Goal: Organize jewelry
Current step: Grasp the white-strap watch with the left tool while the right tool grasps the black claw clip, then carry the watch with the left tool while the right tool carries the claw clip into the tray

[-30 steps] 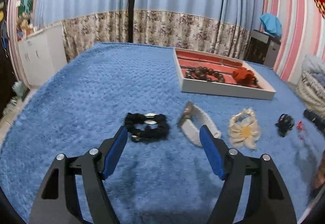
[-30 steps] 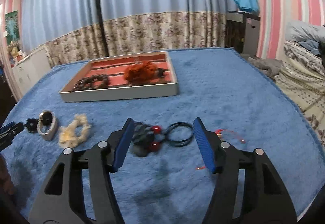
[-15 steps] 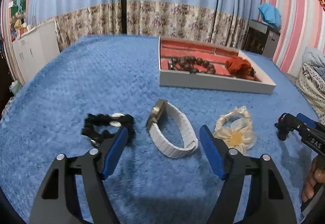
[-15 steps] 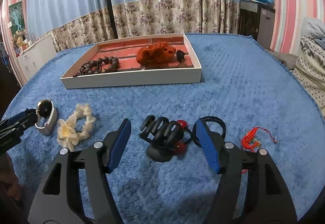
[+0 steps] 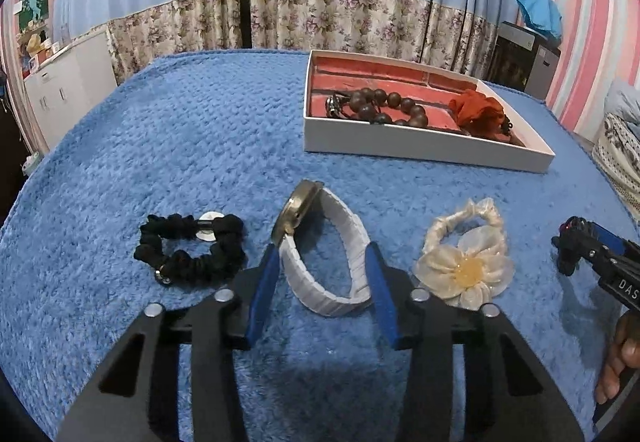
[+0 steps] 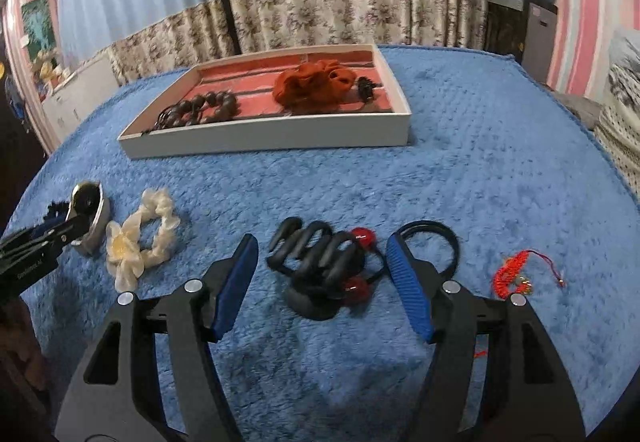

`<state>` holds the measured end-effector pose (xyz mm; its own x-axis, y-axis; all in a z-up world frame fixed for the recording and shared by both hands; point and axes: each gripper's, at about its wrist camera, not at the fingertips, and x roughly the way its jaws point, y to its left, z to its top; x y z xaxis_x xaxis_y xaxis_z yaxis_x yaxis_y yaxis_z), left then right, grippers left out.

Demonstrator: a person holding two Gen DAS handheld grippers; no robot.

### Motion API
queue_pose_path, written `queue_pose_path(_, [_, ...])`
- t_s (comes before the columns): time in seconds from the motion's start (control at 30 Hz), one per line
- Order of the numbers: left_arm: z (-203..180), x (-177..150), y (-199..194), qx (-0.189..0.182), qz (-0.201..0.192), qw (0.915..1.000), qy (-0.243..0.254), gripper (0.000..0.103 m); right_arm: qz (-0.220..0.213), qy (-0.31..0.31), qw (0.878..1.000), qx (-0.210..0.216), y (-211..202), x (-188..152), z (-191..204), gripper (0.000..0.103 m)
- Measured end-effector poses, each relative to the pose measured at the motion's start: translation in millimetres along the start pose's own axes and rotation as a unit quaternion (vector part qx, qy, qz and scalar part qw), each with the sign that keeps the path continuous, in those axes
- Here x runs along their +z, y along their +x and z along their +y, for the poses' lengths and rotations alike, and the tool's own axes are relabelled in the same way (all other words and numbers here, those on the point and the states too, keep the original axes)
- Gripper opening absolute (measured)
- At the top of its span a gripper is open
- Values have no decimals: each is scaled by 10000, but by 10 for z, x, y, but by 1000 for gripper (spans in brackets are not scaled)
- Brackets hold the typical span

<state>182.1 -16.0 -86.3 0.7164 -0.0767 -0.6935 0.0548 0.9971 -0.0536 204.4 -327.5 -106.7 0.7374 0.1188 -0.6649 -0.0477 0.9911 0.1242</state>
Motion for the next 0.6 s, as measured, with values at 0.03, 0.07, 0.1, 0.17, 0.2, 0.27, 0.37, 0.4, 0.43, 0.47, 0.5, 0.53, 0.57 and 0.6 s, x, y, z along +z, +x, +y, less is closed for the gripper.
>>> queue_pose_path(0.03, [17,2,0,5,-5,10000,-45,36,-9,24,10000,5,-5,-1,-10,66])
queue_pose_path(0.07, [40,7,-5,24,-10,10000,-77,33,-16,27,10000,2,-11,-4,-12,66])
queue_pose_path(0.1, [52,8,-6,49,-19,10000,-72,22,-27,19,10000,-8,-19,-5,-11,66])
queue_pose_path(0.17, [119,5,13,92,35,9999,-124,17,-42,-7,10000,-33,-33,-6,-5,66])
queue_pose_path(0.2, [133,-5,54,141,134,9998,-70,16,-41,-17,10000,-44,-31,-10,2,66])
queue_pose_path(0.27, [176,-16,120,60,322,9994,-134,16,-26,-54,10000,-65,-17,-6,18,66])
queue_pose_path(0.37, [138,-18,140,78,358,9993,-44,16,-31,-54,10000,-75,-2,7,25,66])
queue_pose_path(0.4, [129,-18,145,65,367,9993,-25,16,-12,-44,10000,-63,11,7,25,66])
queue_pose_path(0.43, [129,-21,150,53,372,9993,-23,16,23,-31,10000,-50,29,11,26,65])
queue_pose_path(0.47, [141,-21,155,20,373,9993,-46,14,75,-31,10000,-24,51,13,26,63])
queue_pose_path(0.5, [146,-18,169,-22,382,9992,-70,13,108,-52,9999,1,66,15,34,61])
queue_pose_path(0.53, [153,-18,171,-53,384,9992,-91,12,119,-77,9999,2,73,17,50,55])
queue_pose_path(0.57, [170,-18,168,-70,381,9992,-130,10,124,-120,9999,5,80,20,69,51])
queue_pose_path(0.6, [182,-20,169,-82,379,9991,-168,9,125,-179,9998,-18,83,21,93,49])
